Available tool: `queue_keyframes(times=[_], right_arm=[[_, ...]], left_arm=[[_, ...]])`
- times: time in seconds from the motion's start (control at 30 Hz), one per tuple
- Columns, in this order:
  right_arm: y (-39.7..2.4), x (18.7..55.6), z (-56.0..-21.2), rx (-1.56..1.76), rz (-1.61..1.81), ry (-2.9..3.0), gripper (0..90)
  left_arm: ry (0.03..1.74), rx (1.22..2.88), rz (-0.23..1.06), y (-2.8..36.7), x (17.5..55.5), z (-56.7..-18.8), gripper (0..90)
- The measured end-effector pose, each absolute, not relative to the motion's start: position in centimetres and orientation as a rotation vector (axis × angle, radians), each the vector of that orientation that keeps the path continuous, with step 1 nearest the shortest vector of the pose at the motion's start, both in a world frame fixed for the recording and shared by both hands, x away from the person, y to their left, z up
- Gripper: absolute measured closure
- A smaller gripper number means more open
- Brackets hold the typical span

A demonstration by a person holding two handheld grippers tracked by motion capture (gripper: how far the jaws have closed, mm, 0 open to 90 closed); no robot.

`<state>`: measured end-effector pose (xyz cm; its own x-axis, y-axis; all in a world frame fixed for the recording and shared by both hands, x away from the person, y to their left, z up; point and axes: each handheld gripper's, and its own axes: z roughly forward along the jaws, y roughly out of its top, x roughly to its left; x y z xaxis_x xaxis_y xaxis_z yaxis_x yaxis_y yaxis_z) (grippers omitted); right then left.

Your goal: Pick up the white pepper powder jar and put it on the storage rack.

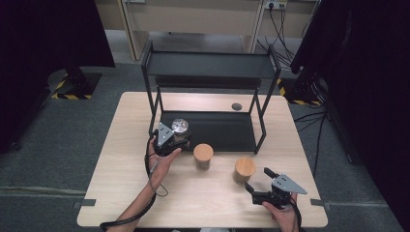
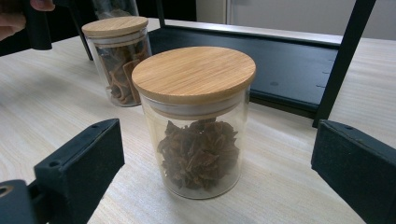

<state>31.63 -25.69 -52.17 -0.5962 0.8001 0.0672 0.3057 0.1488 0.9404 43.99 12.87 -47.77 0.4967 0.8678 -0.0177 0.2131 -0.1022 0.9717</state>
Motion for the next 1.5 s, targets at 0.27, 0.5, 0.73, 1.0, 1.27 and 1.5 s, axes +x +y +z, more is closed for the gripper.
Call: queue_keyframes(times=[0.27,0.5,0.73,1.0,1.27,1.5], right_arm=[[-25.7,31.6,-52.2,1.053,1.448,1.978,2.7],[-25.7,31.6,-52.2,1.047,1.447,1.980,2.7],[-25.7,31.6,-52.2,1.048,1.448,1.980,2.7],[-25.7,31.6,-52.2,1.049,1.448,1.979,2.7],[-25.7,31.6,-52.2,1.048,1.447,1.980,2.7],[-25.7,31.6,-52.2,1.048,1.447,1.981,2.7]], left_arm=[[0.956,1.615,0.725,12.2,44.7,-48.0,31.1],[0.973,1.624,0.742,11.8,45.7,-48.4,31.1],[0.986,1.619,0.754,11.7,46.2,-48.8,31.2],[1.000,1.612,0.768,11.7,46.9,-48.8,31.2],[1.013,1.611,0.794,11.3,47.5,-49.0,31.2],[1.026,1.605,0.803,11.1,48.0,-48.9,31.1]])
